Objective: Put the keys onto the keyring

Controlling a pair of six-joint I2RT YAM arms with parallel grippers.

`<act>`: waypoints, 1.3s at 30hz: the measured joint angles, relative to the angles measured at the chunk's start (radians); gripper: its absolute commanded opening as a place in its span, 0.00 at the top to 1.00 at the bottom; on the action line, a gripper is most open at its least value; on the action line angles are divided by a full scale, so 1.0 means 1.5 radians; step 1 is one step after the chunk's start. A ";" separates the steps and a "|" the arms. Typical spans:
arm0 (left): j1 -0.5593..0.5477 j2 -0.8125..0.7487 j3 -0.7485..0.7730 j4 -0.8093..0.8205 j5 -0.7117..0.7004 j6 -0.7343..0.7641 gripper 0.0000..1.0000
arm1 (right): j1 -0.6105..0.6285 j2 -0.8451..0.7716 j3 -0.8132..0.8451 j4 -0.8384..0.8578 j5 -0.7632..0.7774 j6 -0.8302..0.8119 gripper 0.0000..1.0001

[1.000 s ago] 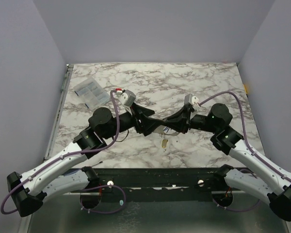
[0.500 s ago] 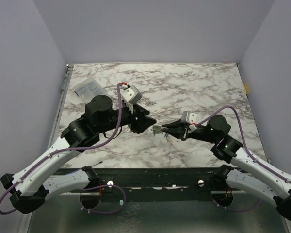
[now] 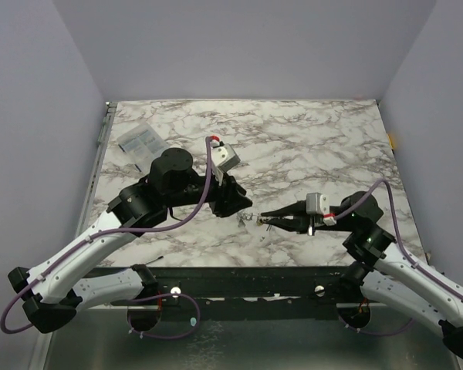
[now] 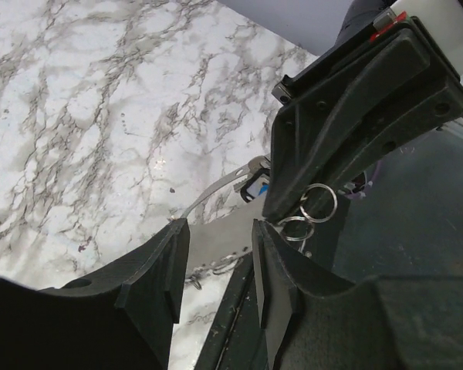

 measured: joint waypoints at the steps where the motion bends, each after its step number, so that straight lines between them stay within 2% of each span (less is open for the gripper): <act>1: 0.000 -0.001 0.000 0.000 0.003 0.001 0.57 | 0.000 -0.006 0.000 0.003 -0.022 0.003 0.99; 10: -0.001 -0.030 0.010 0.007 0.050 0.005 0.58 | 0.000 0.018 0.062 -0.015 -0.170 0.083 0.99; 23: -0.001 -0.058 0.003 0.053 0.069 -0.025 0.59 | 0.000 0.146 0.223 -0.187 -0.129 0.202 0.99; 30: -0.001 -0.067 -0.017 0.083 0.077 -0.042 0.50 | 0.000 0.154 0.245 -0.254 -0.083 0.235 0.99; 35: -0.001 -0.086 -0.047 0.094 0.069 -0.044 0.34 | 0.000 0.148 0.254 -0.273 -0.021 0.253 0.99; 39: -0.001 -0.099 -0.078 0.105 0.044 -0.052 0.31 | 0.000 0.132 0.254 -0.272 0.041 0.267 0.99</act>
